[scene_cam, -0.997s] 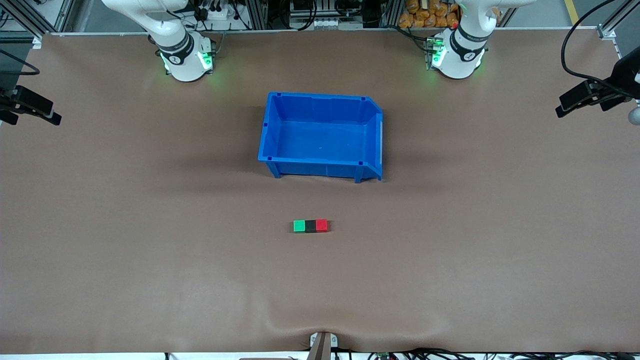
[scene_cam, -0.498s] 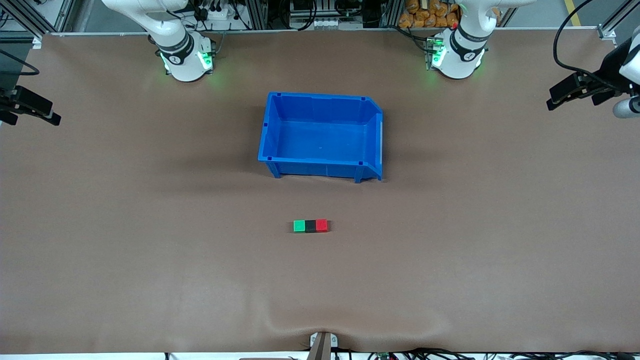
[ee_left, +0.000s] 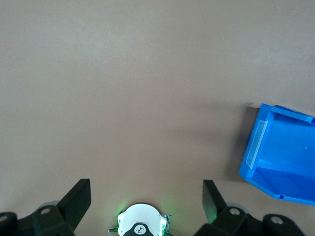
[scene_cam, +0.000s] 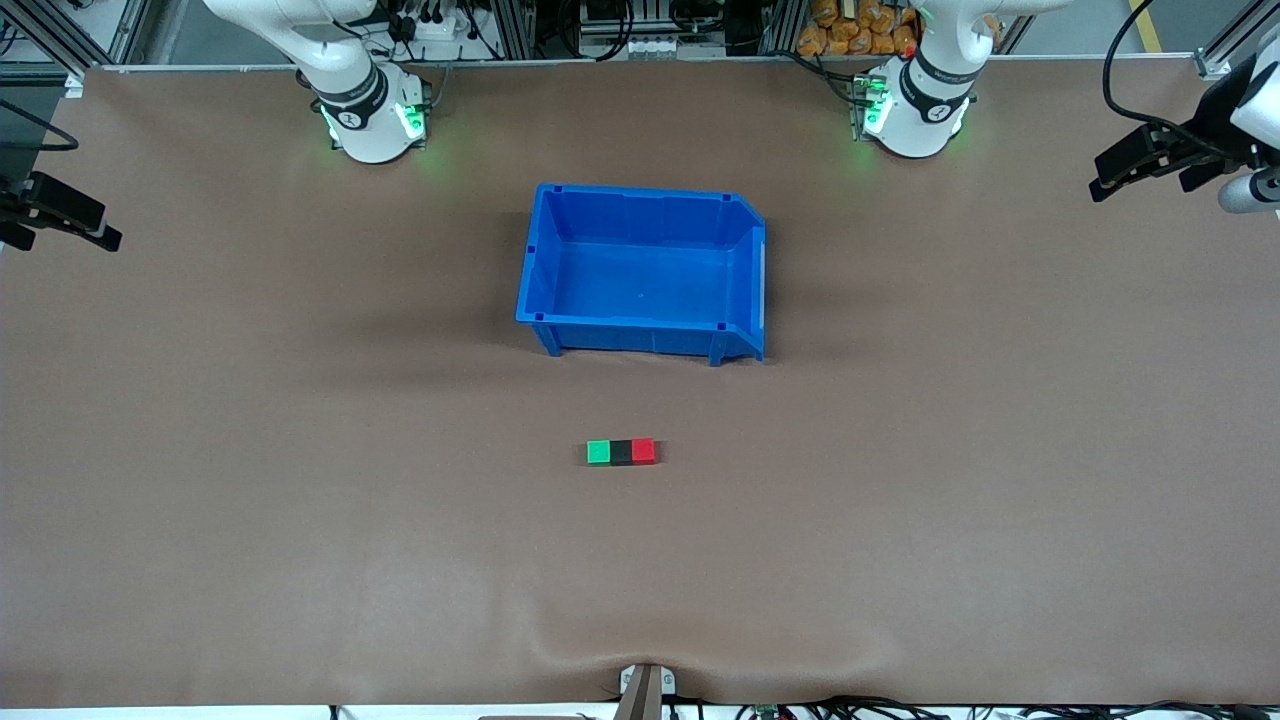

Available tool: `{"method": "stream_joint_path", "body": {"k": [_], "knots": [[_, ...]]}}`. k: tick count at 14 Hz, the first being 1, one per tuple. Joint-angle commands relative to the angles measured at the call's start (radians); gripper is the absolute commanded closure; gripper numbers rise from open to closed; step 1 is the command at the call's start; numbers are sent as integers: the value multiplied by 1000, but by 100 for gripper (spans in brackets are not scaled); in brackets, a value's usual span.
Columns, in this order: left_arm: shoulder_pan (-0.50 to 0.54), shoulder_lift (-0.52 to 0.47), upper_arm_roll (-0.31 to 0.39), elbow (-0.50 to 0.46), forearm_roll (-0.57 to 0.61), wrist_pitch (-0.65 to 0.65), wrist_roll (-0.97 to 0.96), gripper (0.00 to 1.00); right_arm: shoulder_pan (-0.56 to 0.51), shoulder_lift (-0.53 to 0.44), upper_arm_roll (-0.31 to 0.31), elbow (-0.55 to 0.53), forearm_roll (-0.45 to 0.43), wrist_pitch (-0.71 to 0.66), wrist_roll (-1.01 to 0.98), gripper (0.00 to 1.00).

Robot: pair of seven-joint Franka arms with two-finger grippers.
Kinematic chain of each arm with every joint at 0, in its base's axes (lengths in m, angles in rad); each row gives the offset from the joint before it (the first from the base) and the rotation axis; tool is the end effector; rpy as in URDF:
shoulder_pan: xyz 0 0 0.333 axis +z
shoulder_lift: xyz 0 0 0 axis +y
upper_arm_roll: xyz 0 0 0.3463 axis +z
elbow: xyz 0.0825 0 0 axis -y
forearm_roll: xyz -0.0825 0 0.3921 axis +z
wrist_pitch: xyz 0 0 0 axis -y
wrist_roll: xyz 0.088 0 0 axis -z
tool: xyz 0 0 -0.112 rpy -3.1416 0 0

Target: Attach green and red cubes to black cube

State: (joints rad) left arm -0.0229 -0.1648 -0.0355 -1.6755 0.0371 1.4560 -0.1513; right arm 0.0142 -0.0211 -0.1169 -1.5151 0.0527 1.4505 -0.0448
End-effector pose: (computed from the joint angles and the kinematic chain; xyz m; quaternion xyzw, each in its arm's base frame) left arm 0.4921 -0.0260 0.6775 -0.9982 -0.0483 0.0250 0.0241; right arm 0.5406 -0.0501 0.6777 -0.9990 0.0263 0.0197 0.0290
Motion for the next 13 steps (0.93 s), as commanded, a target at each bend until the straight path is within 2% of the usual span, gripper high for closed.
{"method": "stream_joint_path", "body": {"k": [1,13], "knots": [[4,-38,-6,-41,9,18,19,0,-10,-6,8,4,-2,-1,16,0],[-11,-24,-7,-30,26,83,15,0,-3,-6,13,3,-27,-13,16,0]]}}
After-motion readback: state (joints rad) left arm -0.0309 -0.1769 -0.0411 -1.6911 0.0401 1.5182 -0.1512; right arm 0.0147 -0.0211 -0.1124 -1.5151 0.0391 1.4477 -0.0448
